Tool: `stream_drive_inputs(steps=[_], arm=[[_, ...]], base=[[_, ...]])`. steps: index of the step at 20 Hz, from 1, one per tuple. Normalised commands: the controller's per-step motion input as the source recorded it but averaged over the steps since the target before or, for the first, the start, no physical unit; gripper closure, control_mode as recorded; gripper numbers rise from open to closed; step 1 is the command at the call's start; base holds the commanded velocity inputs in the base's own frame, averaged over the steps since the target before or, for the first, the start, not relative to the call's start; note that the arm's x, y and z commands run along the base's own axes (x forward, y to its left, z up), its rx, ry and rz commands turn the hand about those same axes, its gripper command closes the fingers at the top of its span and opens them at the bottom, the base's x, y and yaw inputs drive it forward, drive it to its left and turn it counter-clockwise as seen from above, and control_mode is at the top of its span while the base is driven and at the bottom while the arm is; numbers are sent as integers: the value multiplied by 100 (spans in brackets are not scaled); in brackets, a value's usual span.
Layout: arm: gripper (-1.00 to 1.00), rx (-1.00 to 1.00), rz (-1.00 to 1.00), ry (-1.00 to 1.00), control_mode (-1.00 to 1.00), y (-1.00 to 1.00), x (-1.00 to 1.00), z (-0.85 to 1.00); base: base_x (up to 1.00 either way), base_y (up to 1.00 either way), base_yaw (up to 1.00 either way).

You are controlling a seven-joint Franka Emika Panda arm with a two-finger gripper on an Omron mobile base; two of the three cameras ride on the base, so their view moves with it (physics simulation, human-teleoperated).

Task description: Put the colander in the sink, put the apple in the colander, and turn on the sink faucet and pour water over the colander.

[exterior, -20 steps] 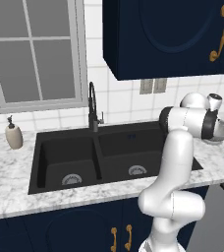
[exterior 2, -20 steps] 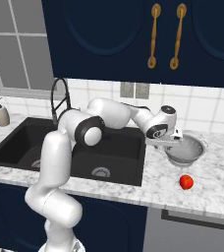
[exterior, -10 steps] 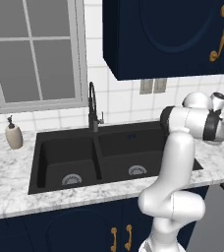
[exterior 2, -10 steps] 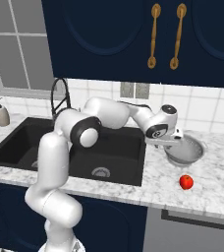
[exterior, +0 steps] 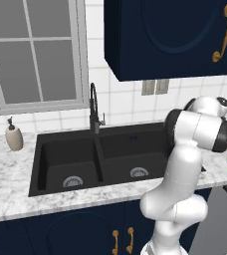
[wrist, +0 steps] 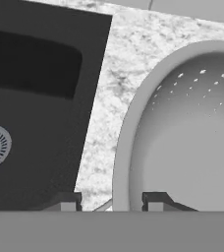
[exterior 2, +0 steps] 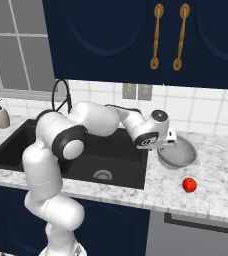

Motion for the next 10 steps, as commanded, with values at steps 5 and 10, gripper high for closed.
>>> stream_drive_inputs(steps=[5,10], arm=[[100,-9,12,-12,-100,54,-44,21],[100,-11,9,-1,-100,65,-36,58]], base=[[0,0,0],[0,0,0]])
